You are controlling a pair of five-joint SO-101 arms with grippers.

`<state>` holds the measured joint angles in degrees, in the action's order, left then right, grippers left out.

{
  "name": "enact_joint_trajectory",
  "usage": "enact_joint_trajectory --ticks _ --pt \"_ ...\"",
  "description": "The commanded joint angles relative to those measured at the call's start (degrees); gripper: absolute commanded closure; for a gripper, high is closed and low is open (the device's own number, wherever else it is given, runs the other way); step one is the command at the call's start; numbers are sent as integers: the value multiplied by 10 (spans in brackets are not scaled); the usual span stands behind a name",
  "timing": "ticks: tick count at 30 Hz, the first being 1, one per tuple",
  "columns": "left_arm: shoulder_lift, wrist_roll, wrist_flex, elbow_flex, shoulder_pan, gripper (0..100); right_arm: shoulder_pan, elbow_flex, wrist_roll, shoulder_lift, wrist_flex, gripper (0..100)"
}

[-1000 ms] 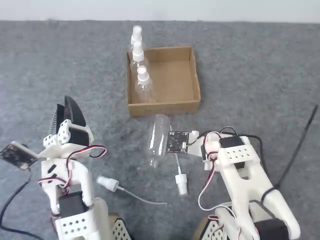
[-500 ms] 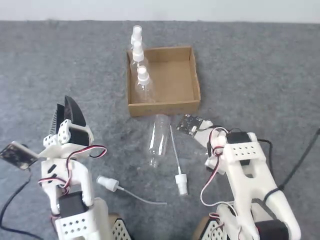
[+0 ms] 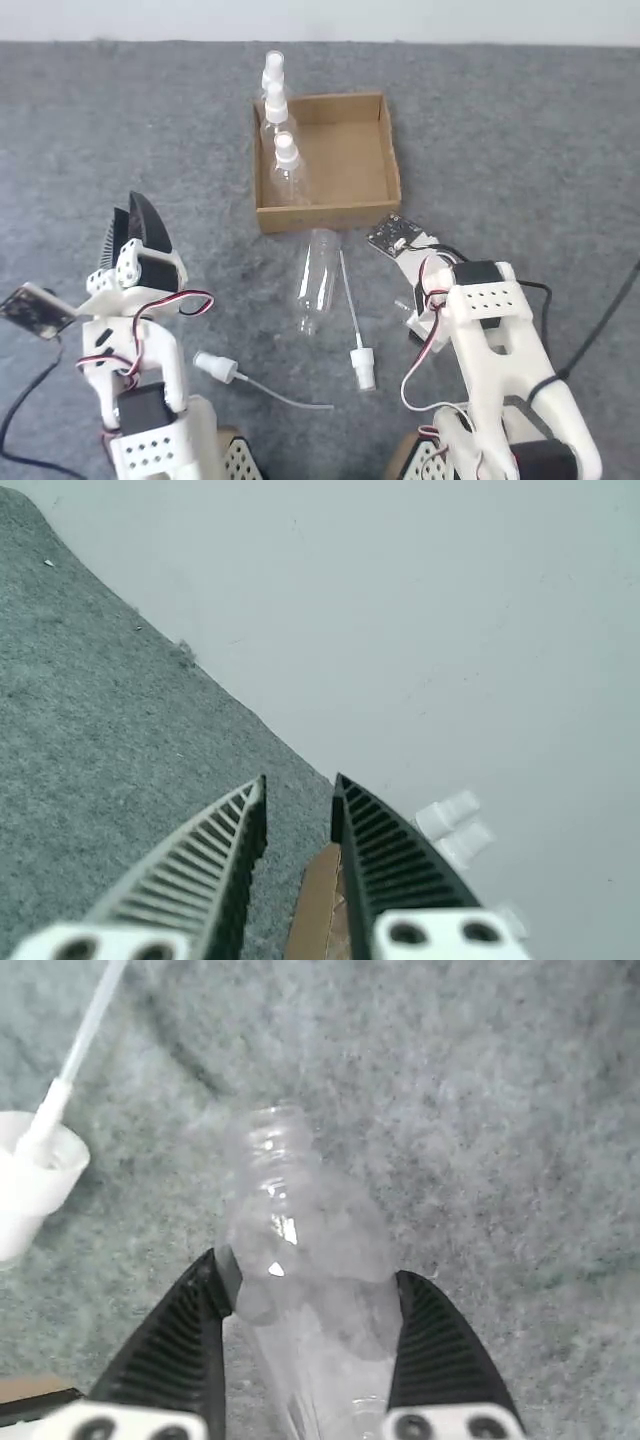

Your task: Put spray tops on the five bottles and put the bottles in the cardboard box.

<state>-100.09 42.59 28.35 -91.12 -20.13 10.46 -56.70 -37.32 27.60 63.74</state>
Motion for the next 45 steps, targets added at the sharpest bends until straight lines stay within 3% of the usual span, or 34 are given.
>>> enact_joint_trajectory --ticks 1,4,8,17,23,33,45 --pt "-7 2 -20 5 -2 899 -5 34 4 10 8 820" --pt "-7 2 -20 5 -2 899 -2 34 -13 10 7 759" --pt "-7 2 -20 5 -2 899 13 33 -76 10 7 779" --pt "-7 2 -20 5 -2 899 15 34 -129 10 -16 772" --pt "-7 2 -20 5 -2 899 15 34 -134 10 -11 666" --pt "-7 2 -20 5 -2 899 35 44 -139 10 -34 663" --pt "-7 2 -20 5 -2 899 43 45 -235 -33 -73 666"
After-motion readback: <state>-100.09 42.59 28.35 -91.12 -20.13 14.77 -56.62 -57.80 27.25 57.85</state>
